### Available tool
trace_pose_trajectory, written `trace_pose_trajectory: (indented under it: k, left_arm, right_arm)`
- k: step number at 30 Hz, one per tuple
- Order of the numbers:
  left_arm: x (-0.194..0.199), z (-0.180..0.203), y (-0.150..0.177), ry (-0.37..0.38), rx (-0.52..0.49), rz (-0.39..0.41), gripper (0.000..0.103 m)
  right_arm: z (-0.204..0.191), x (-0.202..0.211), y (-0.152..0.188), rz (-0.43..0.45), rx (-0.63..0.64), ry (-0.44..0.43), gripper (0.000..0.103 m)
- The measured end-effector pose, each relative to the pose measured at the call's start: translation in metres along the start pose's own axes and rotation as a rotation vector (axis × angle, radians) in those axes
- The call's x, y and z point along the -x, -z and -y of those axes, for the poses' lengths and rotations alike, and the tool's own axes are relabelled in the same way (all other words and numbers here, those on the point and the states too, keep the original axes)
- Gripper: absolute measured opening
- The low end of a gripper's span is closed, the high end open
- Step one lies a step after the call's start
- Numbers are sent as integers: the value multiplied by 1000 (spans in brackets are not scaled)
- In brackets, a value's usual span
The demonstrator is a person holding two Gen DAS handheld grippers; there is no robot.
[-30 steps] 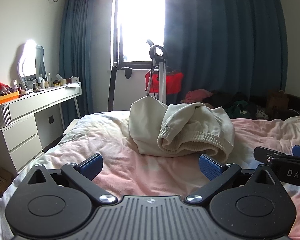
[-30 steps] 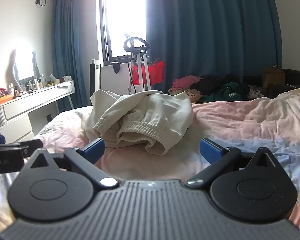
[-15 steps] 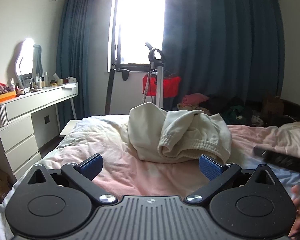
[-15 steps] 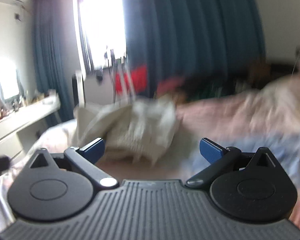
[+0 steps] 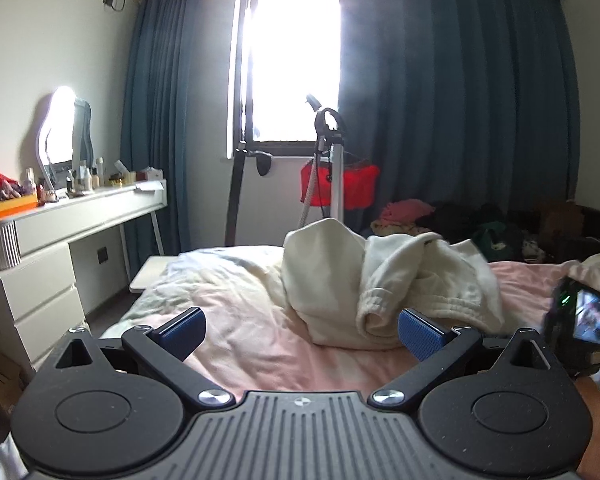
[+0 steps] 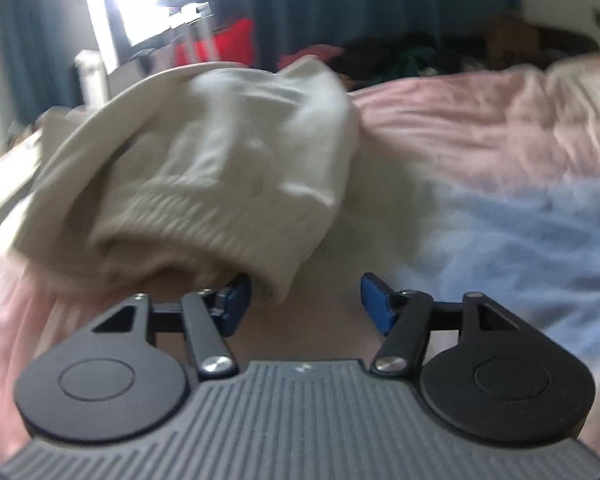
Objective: Fold clothes
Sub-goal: 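Grasp a sweatpants cuff with the right gripper while the left gripper grasps the other cuff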
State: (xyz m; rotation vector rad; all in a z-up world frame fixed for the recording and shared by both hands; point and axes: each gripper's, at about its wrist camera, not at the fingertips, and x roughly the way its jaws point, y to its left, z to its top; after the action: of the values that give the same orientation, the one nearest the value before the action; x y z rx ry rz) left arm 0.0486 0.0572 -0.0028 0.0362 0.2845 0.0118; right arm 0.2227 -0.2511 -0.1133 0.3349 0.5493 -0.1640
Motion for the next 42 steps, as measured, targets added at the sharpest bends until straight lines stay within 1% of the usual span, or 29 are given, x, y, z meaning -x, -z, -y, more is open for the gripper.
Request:
trace_pose_trajectory:
  k: [2,3,4,6,8,10,11,12,14,15,17,19,21,25,28,30,32,33,34,35,36,37,38,39,42]
  left_arm:
    - [-15,-1,7,-14,-9,-38,103]
    - [-23,-3,10,-5,3,-60,103]
    - [-31,-5,13,5,19,-82,103]
    - [-41,-10,18,36,70,-118,103]
    - [-48,-14,21,61,105,-138,103]
    - [-52,-17,23,56,119,-151,103]
    - [-53,-18,23,56,130,-154,103]
    - [-53,-19,23,57,142,-156,103]
    - [-53,-20,23,62,159,-157,103]
    - [-53,-19,23,65,159,-156,103]
    - [-51,-15,22,72,148,-155,103]
    - [-47,-10,22,97,136,-154,103]
    - [-41,-3,22,131,120,-153,103]
    - [-21,17,25,174,43,-138,103]
    - [-2,37,31,235,-38,-123,103]
    - [10,55,37,325,-123,-114,103]
    - [22,76,47,403,-220,-108,103]
    - [28,87,52,437,-269,-106,103]
    - [32,97,58,464,-321,-103,103]
    - [36,108,64,484,-374,-99,103]
    - [38,118,71,487,-430,-90,103]
    - [40,128,78,484,-488,-81,103]
    - [41,137,86,465,-549,-70,103]
    - [41,146,95,424,-628,-46,103]
    - [39,173,133,203,-944,97,103]
  right_arm:
    - [10,-13,-6,26,-115,-27,55]
    - [13,-18,-9,39,-162,-47,52]
    - [11,-22,-11,46,-168,-68,49]
    - [3,-30,-14,48,-128,-92,48]
    - [-3,-38,-17,15,-120,-105,48]
    - [-1,-38,-22,-3,-134,-143,46]
    - [2,-33,-25,1,-140,-148,36]
    - [5,-27,-29,7,-148,-139,31]
    - [11,-14,-36,20,-160,-125,29]
    - [11,-3,-40,34,-146,-130,28]
    - [4,22,-50,66,-37,-118,23]
    - [-3,50,-59,83,88,-104,21]
    - [0,80,-64,105,129,-115,21]
    - [14,139,-70,152,153,-150,20]
    - [23,188,-66,202,161,-189,20]
    - [28,221,-60,259,183,-202,20]
    - [34,243,-48,317,220,-189,20]
    - [38,246,-41,327,232,-178,20]
    - [44,246,-36,319,220,-178,20]
    - [50,244,-32,296,191,-189,20]
    - [57,240,-30,273,161,-199,20]
    - [63,235,-31,249,132,-202,20]
    - [67,231,-32,239,118,-198,20]
    - [70,228,-34,231,104,-191,20]
    - [76,222,-33,216,75,-141,21]
